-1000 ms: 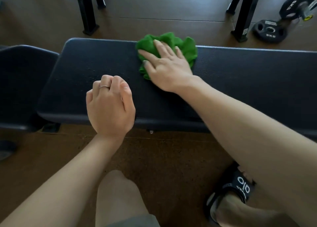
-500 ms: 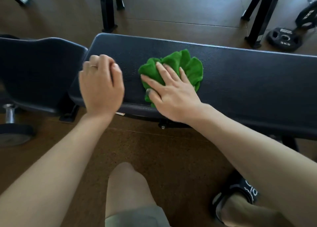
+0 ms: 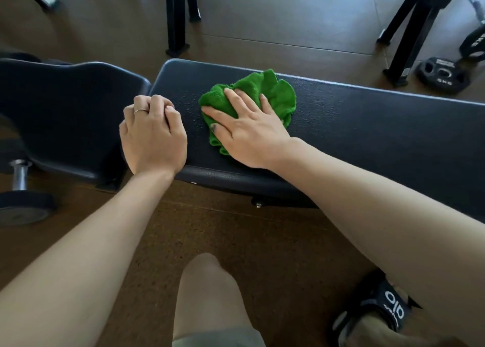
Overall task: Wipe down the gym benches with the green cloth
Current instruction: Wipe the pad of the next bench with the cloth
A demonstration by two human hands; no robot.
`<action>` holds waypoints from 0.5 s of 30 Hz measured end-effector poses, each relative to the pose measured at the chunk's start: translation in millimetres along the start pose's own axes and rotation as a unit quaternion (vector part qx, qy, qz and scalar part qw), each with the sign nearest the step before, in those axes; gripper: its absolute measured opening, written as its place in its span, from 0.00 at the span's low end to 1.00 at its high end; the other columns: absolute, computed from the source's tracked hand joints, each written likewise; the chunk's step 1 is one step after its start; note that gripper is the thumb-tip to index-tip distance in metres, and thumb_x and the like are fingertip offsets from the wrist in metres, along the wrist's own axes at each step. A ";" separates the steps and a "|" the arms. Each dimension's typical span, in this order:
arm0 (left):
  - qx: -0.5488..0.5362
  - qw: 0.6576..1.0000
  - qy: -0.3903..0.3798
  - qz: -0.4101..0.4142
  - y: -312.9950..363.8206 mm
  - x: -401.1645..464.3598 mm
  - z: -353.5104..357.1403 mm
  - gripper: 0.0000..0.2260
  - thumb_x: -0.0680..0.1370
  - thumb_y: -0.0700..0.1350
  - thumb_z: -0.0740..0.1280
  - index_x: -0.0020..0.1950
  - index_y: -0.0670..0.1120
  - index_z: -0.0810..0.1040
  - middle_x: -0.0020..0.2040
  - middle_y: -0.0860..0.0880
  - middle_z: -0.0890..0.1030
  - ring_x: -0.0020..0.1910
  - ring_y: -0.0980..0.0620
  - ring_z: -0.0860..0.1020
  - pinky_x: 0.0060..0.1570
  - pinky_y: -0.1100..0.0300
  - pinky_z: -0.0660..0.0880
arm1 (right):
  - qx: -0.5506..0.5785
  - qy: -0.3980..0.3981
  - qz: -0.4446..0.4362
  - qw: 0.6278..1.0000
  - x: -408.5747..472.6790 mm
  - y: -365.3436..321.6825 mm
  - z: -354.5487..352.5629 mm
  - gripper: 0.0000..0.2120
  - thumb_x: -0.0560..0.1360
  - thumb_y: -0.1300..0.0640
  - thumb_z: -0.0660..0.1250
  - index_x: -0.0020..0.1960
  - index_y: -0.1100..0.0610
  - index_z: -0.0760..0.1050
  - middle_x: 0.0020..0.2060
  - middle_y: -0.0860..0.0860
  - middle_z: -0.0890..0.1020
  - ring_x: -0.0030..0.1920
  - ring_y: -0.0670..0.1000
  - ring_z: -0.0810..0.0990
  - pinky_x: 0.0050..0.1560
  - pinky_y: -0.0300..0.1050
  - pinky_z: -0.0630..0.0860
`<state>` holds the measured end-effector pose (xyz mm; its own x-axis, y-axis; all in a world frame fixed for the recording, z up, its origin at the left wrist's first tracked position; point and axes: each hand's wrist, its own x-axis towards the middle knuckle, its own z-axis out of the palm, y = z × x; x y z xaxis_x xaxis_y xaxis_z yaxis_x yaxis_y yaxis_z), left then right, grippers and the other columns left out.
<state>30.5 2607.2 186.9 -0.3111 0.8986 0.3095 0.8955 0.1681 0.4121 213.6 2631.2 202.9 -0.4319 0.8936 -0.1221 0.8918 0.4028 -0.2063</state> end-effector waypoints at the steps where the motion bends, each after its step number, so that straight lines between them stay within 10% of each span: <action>1: -0.002 1.000 0.000 0.001 0.0 0.8 -0.8 0.16 0.84 0.50 0.51 0.58 0.48 0.77 0.63 0.45 0.75 0.65 0.42 0.72 0.66 0.44 0.67 | -0.002 -0.005 0.002 1.000 5.2 -1.6 -1.5 0.24 0.85 0.40 0.44 0.81 0.33 0.51 0.84 0.51 0.47 0.83 0.52 0.44 0.81 0.64 0.40; 15: 0.009 1.000 0.009 0.009 -5.1 -0.5 3.8 0.20 0.84 0.52 0.49 0.60 0.46 0.77 0.65 0.45 0.76 0.66 0.42 0.72 0.67 0.46 0.67 | -0.003 0.000 -0.020 1.000 -14.9 -7.7 5.5 0.23 0.85 0.39 0.44 0.80 0.31 0.51 0.84 0.49 0.48 0.83 0.51 0.44 0.81 0.63 0.42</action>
<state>27.3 2607.5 181.4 -0.3010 0.8937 0.3326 0.9066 0.1600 0.3905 212.4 2613.7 201.0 -0.4665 0.8772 -0.1133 0.8749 0.4388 -0.2047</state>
